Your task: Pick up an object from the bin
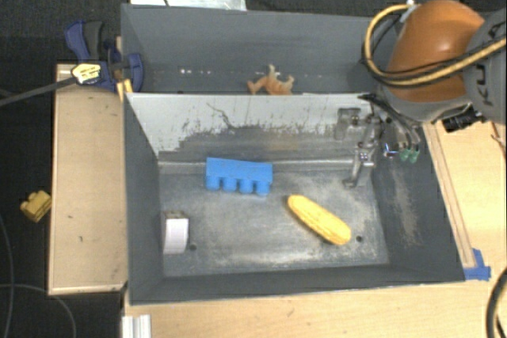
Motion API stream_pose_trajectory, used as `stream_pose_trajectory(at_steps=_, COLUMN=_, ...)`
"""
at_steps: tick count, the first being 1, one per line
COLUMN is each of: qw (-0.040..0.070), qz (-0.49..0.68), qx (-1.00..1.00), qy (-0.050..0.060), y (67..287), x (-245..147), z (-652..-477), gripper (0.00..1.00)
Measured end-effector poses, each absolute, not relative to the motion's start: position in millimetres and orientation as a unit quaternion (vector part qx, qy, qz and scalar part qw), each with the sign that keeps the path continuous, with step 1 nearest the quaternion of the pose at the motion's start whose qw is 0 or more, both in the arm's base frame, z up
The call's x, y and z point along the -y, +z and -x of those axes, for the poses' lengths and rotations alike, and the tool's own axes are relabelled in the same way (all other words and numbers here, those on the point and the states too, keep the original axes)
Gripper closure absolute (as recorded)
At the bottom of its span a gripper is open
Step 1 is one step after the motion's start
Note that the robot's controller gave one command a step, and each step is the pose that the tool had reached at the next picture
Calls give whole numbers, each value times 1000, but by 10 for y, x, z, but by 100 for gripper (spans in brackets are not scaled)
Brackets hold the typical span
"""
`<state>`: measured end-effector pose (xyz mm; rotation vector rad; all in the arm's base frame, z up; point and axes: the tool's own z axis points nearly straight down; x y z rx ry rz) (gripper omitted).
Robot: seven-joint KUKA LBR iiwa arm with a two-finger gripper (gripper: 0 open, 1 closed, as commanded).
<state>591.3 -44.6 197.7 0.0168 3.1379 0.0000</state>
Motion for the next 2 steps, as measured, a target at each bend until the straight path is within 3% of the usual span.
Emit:
stream_pose_trajectory(at_steps=1, qw=4, qz=5, qx=-1000, qy=0, y=1421, x=527, z=-5628, gripper=0)
stream_pose_trajectory(at_steps=2, qw=0, qz=81, qx=-997, qy=0, y=1037, x=359, z=-5548, gripper=0)
